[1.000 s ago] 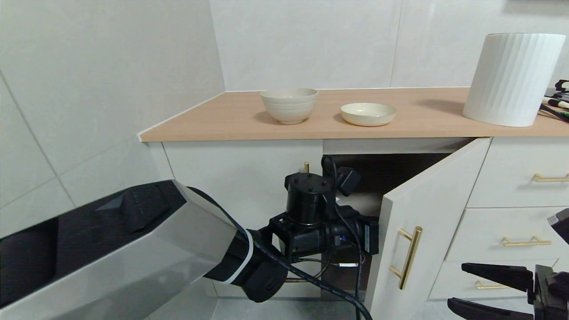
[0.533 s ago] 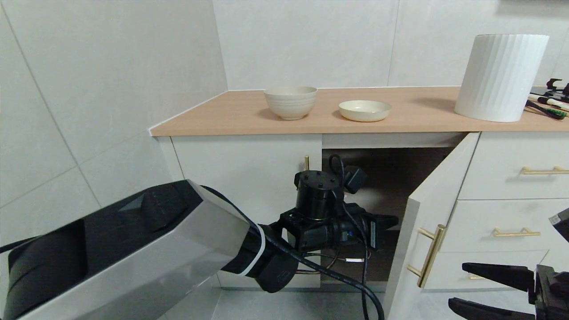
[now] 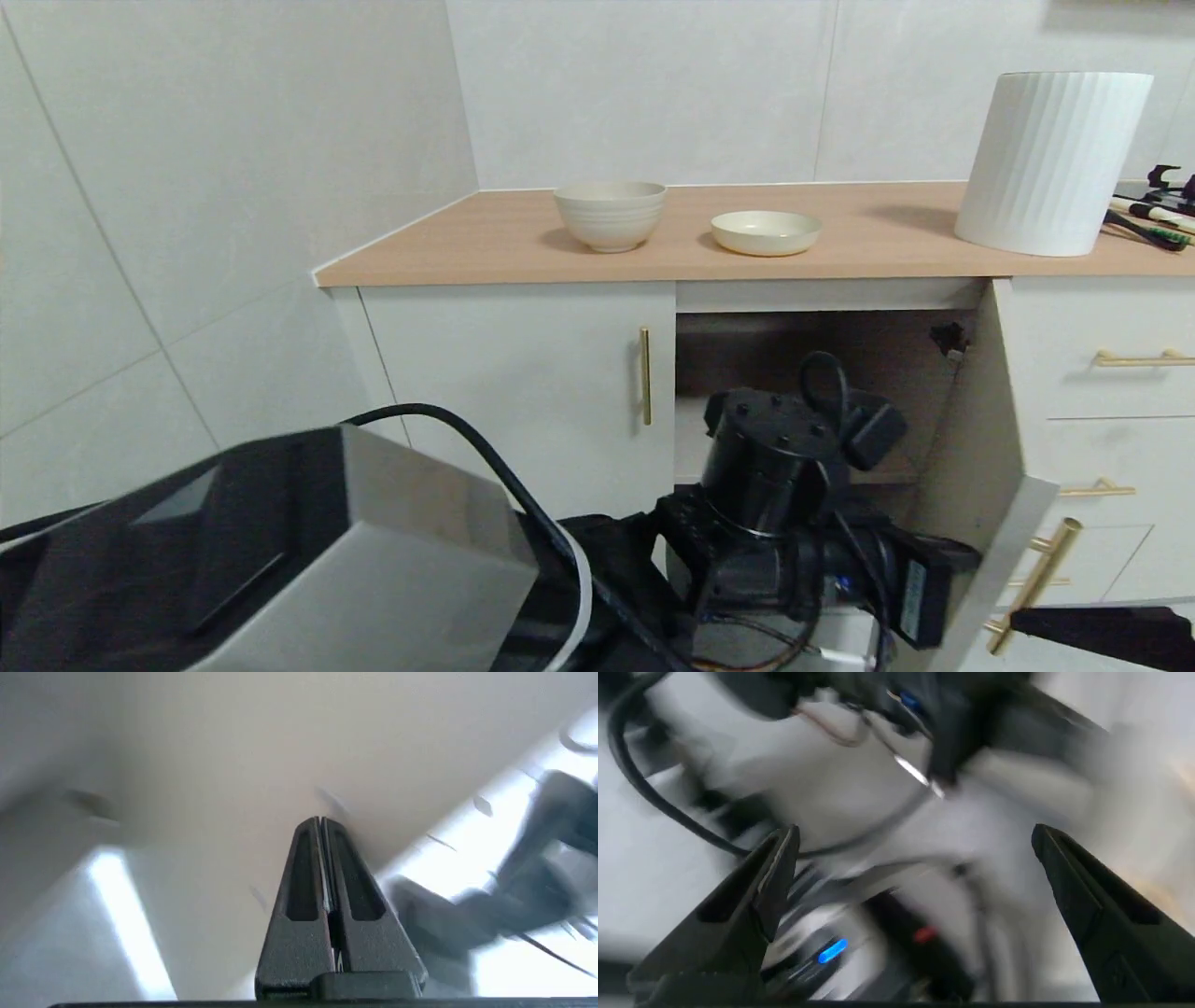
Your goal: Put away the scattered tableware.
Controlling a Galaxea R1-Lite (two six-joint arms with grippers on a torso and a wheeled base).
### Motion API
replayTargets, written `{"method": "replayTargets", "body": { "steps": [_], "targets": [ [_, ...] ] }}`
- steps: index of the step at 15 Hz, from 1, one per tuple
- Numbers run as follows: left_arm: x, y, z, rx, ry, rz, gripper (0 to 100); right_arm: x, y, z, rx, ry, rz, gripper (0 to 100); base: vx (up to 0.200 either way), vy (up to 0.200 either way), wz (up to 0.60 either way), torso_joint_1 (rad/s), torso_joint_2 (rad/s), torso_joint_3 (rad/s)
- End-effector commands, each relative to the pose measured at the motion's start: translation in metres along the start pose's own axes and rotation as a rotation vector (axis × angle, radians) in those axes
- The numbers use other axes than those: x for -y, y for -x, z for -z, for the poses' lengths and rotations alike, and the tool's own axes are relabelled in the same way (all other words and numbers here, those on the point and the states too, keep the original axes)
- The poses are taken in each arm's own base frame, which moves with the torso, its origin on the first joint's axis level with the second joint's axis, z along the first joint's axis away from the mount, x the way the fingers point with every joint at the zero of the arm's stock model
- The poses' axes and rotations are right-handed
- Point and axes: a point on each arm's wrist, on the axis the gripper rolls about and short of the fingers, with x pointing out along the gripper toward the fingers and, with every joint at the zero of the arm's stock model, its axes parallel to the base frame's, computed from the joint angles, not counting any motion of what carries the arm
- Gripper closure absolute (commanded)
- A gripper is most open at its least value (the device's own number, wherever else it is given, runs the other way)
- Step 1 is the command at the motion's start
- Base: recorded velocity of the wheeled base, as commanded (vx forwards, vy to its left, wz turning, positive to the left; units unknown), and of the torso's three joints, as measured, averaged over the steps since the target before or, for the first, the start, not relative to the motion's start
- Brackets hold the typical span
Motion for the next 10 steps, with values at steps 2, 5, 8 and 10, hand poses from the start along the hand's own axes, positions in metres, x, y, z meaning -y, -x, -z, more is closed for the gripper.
{"method": "replayTargets", "body": {
  "steps": [2, 5, 8, 10],
  "targets": [
    [0.062, 0.021, -0.005, -0.017, -0.032, 0.089, 100, -0.034, 0.049, -0.016, 0.097, 0.064, -0.208, 0, 0.000, 0.000, 0.00, 0.000, 0.00, 0.000],
    [0.017, 0.059, -0.031, 0.071, -0.005, -0.068, 100, -0.030, 0.040, -0.017, 0.063, 0.040, -0.178, 0, 0.000, 0.000, 0.00, 0.000, 0.00, 0.000],
    [-0.006, 0.131, -0.043, 0.148, 0.020, -0.239, 100, -0.015, 0.008, -0.028, -0.007, -0.019, -0.019, 0, 0.000, 0.000, 0.00, 0.000, 0.00, 0.000],
    [-0.018, 0.193, -0.048, 0.212, -0.008, -0.378, 100, -0.004, -0.022, -0.043, -0.040, -0.036, 0.064, 0, 0.000, 0.000, 0.00, 0.000, 0.00, 0.000]
  ]
}}
